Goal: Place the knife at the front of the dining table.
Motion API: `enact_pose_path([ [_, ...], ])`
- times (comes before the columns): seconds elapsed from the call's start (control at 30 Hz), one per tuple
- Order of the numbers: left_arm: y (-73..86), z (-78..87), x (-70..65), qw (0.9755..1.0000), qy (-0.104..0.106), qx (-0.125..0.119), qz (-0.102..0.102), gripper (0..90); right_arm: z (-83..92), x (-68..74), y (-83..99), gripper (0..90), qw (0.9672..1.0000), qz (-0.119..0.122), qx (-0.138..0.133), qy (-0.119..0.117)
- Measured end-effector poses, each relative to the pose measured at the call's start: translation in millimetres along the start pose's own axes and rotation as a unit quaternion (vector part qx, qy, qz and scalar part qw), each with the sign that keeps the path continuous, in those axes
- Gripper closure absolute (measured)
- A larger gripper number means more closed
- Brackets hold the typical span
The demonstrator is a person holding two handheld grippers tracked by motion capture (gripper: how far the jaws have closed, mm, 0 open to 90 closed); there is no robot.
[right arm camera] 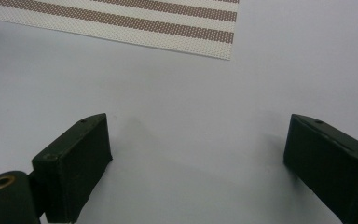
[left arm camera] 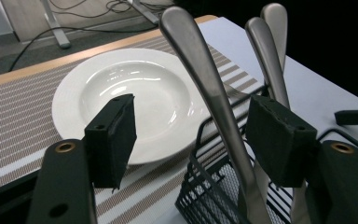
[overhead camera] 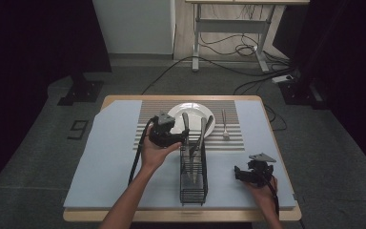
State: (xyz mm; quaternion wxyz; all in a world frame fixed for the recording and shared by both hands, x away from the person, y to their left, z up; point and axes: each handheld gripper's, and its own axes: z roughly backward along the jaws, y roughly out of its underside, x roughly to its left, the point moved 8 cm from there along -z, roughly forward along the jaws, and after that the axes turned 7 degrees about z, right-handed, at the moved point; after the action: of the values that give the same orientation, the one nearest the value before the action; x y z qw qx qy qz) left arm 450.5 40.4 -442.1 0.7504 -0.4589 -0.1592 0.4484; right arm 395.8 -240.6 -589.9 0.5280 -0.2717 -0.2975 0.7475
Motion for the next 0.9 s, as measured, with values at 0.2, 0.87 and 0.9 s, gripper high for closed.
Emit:
enact_pose_path([
  [0.2, -5.8, -10.8, -0.7, 1.0000, -0.002, -0.001, 0.000, 37.4, -0.1, 0.1, 0.1, 7.0, 1.0000, -0.001, 0.001, -0.002],
  [0.87, -8.3, -25.8, -7.2, 0.9993, 0.035, 0.004, 0.014, 67.5, -0.1, 0.0, 0.1, 7.0, 1.0000, 0.000, 0.001, -0.001],
  [0.9, -8.6, -25.8, -7.1, 0.9991, 0.039, 0.004, 0.018, 67.8, -0.1, 0.1, 0.1, 6.9, 1.0000, -0.001, 0.001, -0.002],
])
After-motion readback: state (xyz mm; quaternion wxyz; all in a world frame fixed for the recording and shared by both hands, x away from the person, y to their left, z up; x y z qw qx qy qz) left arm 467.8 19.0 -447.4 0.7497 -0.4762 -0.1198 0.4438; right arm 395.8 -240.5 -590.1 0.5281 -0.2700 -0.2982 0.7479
